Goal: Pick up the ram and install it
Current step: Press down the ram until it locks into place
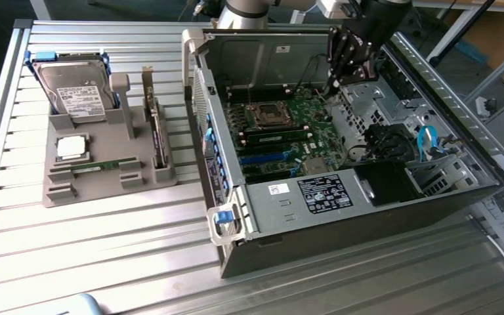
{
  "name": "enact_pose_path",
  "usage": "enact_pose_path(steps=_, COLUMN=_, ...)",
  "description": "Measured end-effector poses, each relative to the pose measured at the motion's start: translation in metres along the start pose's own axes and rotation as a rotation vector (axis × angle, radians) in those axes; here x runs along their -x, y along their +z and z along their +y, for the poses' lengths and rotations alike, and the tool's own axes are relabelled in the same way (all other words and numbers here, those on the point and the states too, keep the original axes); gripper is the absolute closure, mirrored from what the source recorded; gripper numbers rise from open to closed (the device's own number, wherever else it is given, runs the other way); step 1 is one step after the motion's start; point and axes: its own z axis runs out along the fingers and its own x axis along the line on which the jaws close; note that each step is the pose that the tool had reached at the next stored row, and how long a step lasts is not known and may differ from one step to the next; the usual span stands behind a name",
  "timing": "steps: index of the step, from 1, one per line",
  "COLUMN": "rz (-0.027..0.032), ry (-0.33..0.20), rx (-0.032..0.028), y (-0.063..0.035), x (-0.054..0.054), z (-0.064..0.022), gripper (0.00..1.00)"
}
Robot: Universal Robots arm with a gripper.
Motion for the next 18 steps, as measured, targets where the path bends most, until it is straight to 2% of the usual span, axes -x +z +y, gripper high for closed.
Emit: enact_pose_path(steps=18, rz=-0.0001, ry=0.0, rx=0.0, y=0.0154, x=0.0, z=-0.0001, gripper=0.89)
